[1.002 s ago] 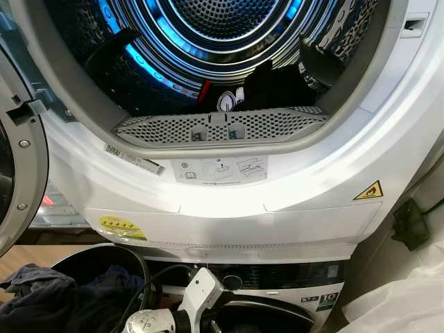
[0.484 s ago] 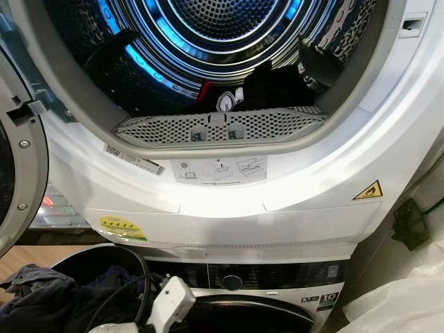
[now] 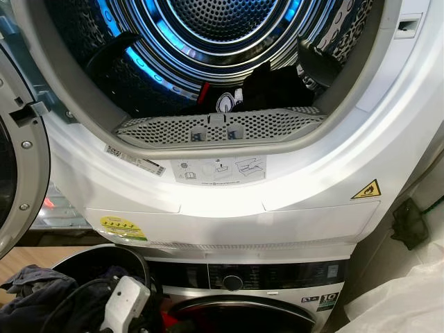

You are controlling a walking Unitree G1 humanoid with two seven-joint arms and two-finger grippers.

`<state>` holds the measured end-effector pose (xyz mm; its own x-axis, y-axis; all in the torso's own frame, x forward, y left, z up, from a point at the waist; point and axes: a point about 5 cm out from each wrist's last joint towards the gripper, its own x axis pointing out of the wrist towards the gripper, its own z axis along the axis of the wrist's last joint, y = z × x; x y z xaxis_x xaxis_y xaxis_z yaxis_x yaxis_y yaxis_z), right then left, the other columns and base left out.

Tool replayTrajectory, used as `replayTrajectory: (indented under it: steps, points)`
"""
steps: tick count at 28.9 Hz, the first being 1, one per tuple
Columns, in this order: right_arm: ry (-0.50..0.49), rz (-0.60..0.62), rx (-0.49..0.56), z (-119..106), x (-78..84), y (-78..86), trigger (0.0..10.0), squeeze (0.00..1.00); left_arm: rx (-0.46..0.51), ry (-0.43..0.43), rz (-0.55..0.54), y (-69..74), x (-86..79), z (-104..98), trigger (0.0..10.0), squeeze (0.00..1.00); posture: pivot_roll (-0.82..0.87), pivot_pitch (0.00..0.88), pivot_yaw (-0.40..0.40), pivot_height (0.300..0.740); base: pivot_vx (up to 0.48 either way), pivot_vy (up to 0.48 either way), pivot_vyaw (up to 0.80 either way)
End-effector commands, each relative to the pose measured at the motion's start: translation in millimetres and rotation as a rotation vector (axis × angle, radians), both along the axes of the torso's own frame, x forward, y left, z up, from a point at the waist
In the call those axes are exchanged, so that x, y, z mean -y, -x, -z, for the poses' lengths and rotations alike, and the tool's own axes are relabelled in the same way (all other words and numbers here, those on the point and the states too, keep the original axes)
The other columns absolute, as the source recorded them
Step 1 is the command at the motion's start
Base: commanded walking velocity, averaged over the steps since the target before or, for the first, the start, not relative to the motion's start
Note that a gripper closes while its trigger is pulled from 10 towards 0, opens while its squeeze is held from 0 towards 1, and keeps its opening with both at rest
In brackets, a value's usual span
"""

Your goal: Clothes washing

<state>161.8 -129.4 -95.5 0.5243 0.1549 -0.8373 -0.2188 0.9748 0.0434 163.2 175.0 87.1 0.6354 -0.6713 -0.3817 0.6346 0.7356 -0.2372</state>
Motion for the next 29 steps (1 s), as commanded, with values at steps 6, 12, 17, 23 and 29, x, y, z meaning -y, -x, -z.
replayTrajectory:
  steps: [6, 12, 17, 23, 29]
  points:
    - [-0.019, 0.015, -0.007, 1, -6.2, 2.3, 10.0, 0.00, 0.006, 0.007, -0.048, 16.1, -11.0, -8, 10.0, 0.00, 0.09, 0.000, 0.147, 0.740, 0.000, 0.000, 0.00]
    - [-0.026, 0.019, -0.010, 1, -8.2, 3.6, 10.0, 0.00, 0.053, -0.150, -0.258, 13.6, -40.1, 4, 10.0, 0.00, 0.11, 0.000, 0.150, 0.740, 0.000, 0.000, 0.00]
    - [-0.026, 0.017, -0.014, 2, -8.3, 5.0, 10.0, 0.00, 0.127, -0.210, -0.542, 3.8, -64.2, 2, 10.0, 0.00, 0.12, 0.000, 0.149, 0.740, 0.000, 0.000, 0.00]
    - [-0.026, 0.018, -0.014, 2, -8.8, 5.2, 10.0, 0.00, 0.159, -0.299, -0.730, 0.7, -82.2, 7, 10.0, 0.00, 0.12, 0.000, 0.148, 0.740, 0.000, 0.000, 0.00]
    - [-0.026, 0.017, -0.015, 2, -9.0, 5.3, 10.0, 0.00, 0.152, -0.360, -0.945, 3.3, -107.4, 14, 10.0, 0.00, 0.12, 0.000, 0.147, 0.740, 0.000, 0.000, 0.00]
